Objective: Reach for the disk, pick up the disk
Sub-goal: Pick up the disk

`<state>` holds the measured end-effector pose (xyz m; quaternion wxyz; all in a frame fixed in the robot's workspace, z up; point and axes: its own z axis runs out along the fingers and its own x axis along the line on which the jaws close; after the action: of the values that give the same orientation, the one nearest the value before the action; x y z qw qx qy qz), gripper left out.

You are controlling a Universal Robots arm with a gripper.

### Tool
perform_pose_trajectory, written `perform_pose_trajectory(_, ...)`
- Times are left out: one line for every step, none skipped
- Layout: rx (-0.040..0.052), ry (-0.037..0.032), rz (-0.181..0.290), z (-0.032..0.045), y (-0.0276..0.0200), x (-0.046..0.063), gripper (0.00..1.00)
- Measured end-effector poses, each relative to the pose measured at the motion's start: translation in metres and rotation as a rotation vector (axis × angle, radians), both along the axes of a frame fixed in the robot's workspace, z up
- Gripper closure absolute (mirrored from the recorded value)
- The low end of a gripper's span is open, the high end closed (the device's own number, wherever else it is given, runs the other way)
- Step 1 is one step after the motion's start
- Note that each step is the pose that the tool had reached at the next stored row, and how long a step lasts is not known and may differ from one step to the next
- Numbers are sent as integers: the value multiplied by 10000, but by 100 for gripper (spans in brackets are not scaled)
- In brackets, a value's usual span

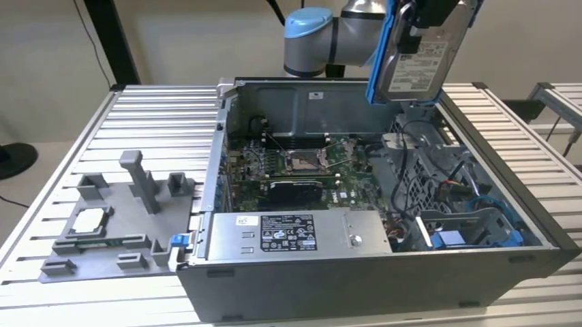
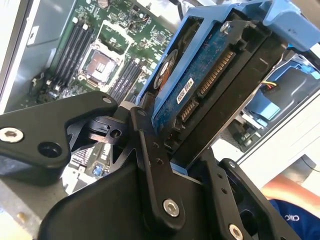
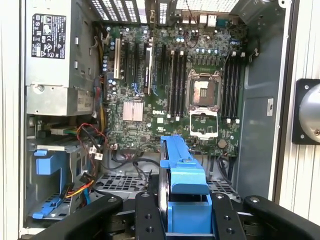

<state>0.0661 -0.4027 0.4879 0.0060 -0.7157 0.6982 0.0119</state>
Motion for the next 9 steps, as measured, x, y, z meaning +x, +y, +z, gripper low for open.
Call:
perform_pose_trajectory(0,0,0,0,-5,0,100)
perform_pose_trajectory(0,0,0,-1,-10,0,100)
perform_pose_trajectory(0,0,1,-1,-15,1,100)
perform_pose_trajectory(0,0,1,-1,-22,1,100)
perform_pose_trajectory(0,0,1,-2,-28,1,100)
perform_pose_trajectory(0,0,1,-2,-36,2,100)
perform_pose_trajectory(0,0,0,-3,-44,2,100)
perform_pose_trajectory(0,0,1,-3,-52,3,100)
perform_pose_trajectory(1,0,1,-4,-59,3,100)
